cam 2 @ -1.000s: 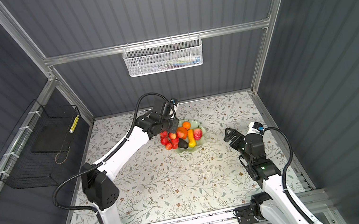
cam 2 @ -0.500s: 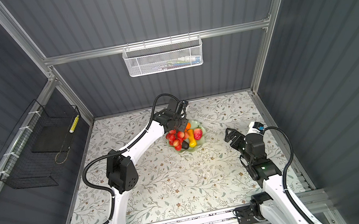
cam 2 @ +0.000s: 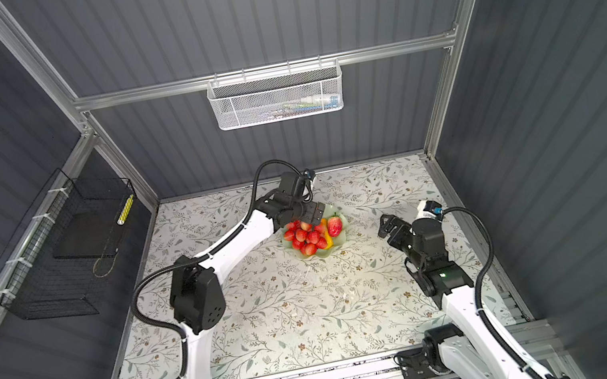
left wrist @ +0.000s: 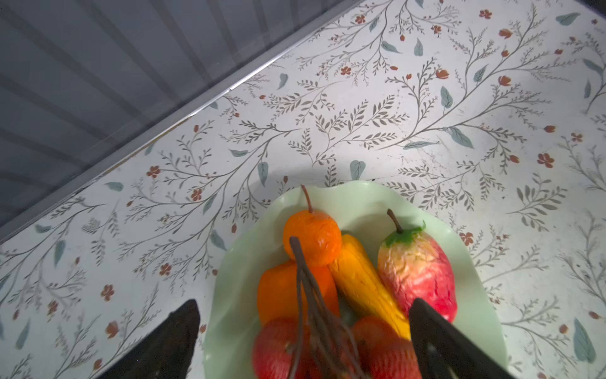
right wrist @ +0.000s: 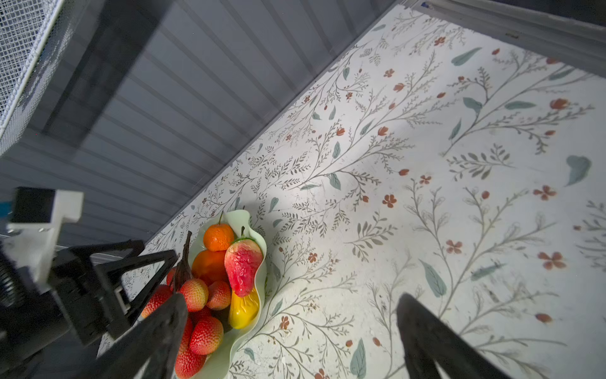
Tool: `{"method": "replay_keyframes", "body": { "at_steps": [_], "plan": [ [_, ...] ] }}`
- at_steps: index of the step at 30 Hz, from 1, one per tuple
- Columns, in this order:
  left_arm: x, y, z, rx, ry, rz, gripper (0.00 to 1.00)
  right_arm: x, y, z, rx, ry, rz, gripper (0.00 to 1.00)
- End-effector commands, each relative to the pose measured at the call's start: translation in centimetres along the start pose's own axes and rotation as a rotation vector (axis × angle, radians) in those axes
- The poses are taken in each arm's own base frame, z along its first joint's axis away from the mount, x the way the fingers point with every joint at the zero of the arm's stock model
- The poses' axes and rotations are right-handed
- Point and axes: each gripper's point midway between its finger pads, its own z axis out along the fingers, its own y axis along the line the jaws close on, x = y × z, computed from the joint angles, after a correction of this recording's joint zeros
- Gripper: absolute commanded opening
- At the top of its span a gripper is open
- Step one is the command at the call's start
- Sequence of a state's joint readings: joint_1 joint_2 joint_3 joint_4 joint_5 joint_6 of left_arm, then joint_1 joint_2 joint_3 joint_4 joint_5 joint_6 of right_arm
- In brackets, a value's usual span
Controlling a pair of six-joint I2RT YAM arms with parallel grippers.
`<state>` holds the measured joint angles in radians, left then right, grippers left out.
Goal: Place and organize the fake fruits in the fruit bowl
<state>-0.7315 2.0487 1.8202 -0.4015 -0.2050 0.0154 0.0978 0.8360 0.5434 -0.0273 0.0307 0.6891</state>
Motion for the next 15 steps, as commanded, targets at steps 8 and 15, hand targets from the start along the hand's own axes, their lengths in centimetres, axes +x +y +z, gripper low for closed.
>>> {"method": "replay_keyframes", "body": {
  "at_steps": [8,15],
  "plan": [
    [1.8,13.2,-16.3,-0.635,-0.488,-0.046,1.00,-2.0,-1.5,3.4,0.143,-0.164,-0.560,0.99],
    [21.0,21.7,-17.5,-0.761,-0.316,-0.413,1.00,-1.9,-6.0,5.5,0.295,-0.263,-0.651,0.99]
  ]
}}
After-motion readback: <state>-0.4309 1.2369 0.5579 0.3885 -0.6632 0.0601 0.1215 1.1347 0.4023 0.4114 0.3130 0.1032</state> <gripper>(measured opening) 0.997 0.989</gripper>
